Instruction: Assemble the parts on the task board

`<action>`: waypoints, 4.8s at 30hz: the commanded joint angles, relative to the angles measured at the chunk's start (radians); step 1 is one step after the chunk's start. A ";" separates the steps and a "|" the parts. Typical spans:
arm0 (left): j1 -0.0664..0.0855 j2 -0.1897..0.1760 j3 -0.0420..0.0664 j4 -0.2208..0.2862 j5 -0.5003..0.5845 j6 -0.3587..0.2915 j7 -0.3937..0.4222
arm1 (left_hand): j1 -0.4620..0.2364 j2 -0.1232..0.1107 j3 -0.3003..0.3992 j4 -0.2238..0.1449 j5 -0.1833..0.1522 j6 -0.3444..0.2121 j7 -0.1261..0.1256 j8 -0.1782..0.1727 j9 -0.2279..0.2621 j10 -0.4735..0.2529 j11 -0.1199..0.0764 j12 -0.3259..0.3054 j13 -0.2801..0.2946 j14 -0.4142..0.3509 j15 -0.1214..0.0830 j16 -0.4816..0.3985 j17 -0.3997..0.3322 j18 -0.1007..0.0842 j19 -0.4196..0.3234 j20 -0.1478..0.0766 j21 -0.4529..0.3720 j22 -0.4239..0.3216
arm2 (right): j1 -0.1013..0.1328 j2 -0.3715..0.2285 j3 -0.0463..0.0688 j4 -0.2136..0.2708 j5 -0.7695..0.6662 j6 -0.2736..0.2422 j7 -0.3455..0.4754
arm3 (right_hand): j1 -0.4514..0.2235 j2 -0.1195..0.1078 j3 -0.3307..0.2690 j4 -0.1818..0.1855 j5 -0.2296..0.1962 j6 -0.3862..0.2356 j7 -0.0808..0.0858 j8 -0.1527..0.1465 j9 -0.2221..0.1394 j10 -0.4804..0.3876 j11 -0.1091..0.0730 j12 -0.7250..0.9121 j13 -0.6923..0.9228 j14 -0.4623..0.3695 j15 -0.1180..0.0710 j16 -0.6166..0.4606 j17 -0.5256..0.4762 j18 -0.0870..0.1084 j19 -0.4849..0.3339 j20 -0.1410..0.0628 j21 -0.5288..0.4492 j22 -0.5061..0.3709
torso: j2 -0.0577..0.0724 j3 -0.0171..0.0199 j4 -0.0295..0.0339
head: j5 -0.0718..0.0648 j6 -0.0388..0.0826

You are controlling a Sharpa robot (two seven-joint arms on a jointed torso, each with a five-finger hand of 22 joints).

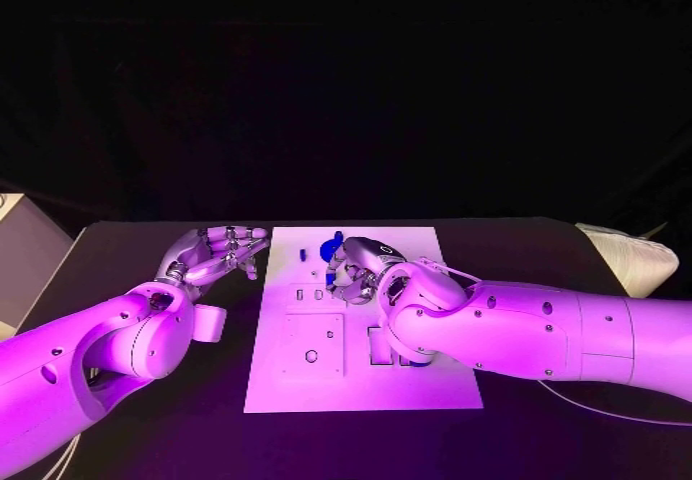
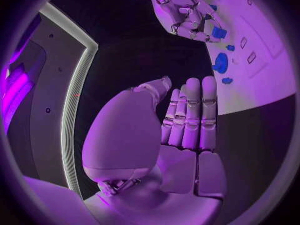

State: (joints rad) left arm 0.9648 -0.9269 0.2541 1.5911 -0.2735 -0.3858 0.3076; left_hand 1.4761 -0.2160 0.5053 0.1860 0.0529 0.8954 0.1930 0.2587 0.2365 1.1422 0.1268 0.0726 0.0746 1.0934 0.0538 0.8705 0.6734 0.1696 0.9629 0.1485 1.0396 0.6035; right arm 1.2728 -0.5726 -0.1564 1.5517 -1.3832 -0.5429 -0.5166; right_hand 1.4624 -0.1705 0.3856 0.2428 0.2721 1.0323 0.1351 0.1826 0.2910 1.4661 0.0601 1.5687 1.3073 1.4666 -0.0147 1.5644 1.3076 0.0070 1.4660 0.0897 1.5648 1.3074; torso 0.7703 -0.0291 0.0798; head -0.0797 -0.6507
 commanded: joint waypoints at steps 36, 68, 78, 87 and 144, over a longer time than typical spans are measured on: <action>0.000 0.002 0.001 0.005 -0.002 0.017 0.005 | -0.012 -0.002 0.006 0.001 -0.001 -0.006 -0.001 -0.002 0.002 -0.006 0.001 -0.001 0.001 -0.006 -0.002 0.006 -0.002 0.015 -0.006 0.000 0.004 0.002 | -0.072 0.049 -0.002 -0.067 -0.148 -0.021 -0.041 | -0.026 -0.019 0.009 -0.004 0.000 -0.008 0.002 0.003 0.005 0.105 -0.003 0.002 0.264 0.104 0.000 0.006 0.263 -0.007 0.105 -0.001 0.006 0.263 | 0.000 0.0012 -0.0017 | 0.013 -0.011; 0.000 -0.002 0.001 0.008 -0.002 0.016 0.004 | -0.016 -0.001 0.006 0.003 -0.001 -0.007 0.000 -0.003 0.002 -0.007 0.002 -0.001 0.001 -0.006 -0.001 0.006 -0.002 0.015 -0.007 0.000 0.006 0.002 | -0.086 0.071 -0.002 -0.094 -0.151 -0.010 -0.044 | -0.052 -0.032 0.007 0.003 -0.010 -0.011 0.004 0.005 0.005 0.105 -0.002 0.002 0.264 0.104 0.002 0.006 0.263 -0.007 0.105 0.001 0.006 0.263 | -0.001 0.0012 -0.0021 | 0.018 -0.012; 0.000 -0.002 0.001 0.008 -0.002 0.017 0.003 | -0.016 -0.001 0.006 0.003 -0.001 -0.007 0.000 -0.003 0.002 -0.007 0.002 -0.001 0.001 -0.006 -0.001 0.006 -0.002 0.015 -0.007 0.000 0.006 0.002 | -0.088 0.071 -0.002 -0.090 -0.154 -0.013 -0.043 | -0.064 -0.045 0.002 0.005 -0.017 -0.019 0.006 0.003 0.004 0.105 0.000 0.002 0.264 0.104 0.004 0.006 0.263 -0.007 0.105 0.002 0.006 0.263 | 0.000 0.0014 -0.0030 | 0.019 -0.012; 0.000 -0.003 0.001 0.008 -0.002 0.017 0.002 | -0.016 -0.001 0.006 0.003 -0.001 -0.007 0.000 -0.003 0.002 -0.007 0.002 -0.001 0.001 -0.006 -0.001 0.006 -0.002 0.015 -0.007 0.000 0.006 0.002 | -0.088 0.069 -0.002 -0.090 -0.164 -0.021 -0.043 | -0.085 -0.058 -0.023 0.015 -0.076 -0.036 0.011 -0.002 0.001 0.105 0.005 0.002 0.264 0.104 0.008 0.006 0.263 -0.007 0.105 0.006 0.006 0.263 | -0.001 0.0013 -0.0023 | 0.019 -0.012; 0.000 0.034 0.000 -0.029 -0.104 -0.016 -0.099 | -0.087 0.011 -0.072 0.033 0.004 0.024 -0.036 0.063 0.044 0.080 -0.043 0.216 0.133 0.031 -0.035 0.076 0.028 0.004 0.047 -0.027 0.064 0.068 | -0.050 -0.089 0.024 0.081 -0.041 -0.153 0.138 | -0.038 -0.047 -0.243 0.047 -0.090 -0.133 0.050 -0.069 -0.031 0.085 0.042 -0.015 0.246 0.104 0.042 0.006 0.263 -0.007 0.105 0.040 0.006 0.263 | -0.012 0.0041 -0.0110 | 0.029 0.004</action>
State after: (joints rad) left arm 0.9642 -0.9001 0.2540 1.5651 -0.3155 -0.3879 0.2636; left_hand 1.3950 -0.2064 0.4361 0.2186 0.0529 0.9164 0.1627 0.3170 0.2784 1.2160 0.0904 0.2790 0.2030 1.1220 0.0255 0.9436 0.7009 0.1695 1.0029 0.1244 1.0989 0.6662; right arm 1.2165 -0.6532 -0.1348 1.6267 -1.5133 -0.6626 -0.5008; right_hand 1.4175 -0.2178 0.1358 0.2900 0.1743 0.8940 0.1852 0.1107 0.2586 1.4660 0.1032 1.5488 1.3076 1.4664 0.0250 1.5644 1.3077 0.0069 1.4661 0.1293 1.5648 1.3076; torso 0.7637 -0.0250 0.0712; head -0.0517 -0.6473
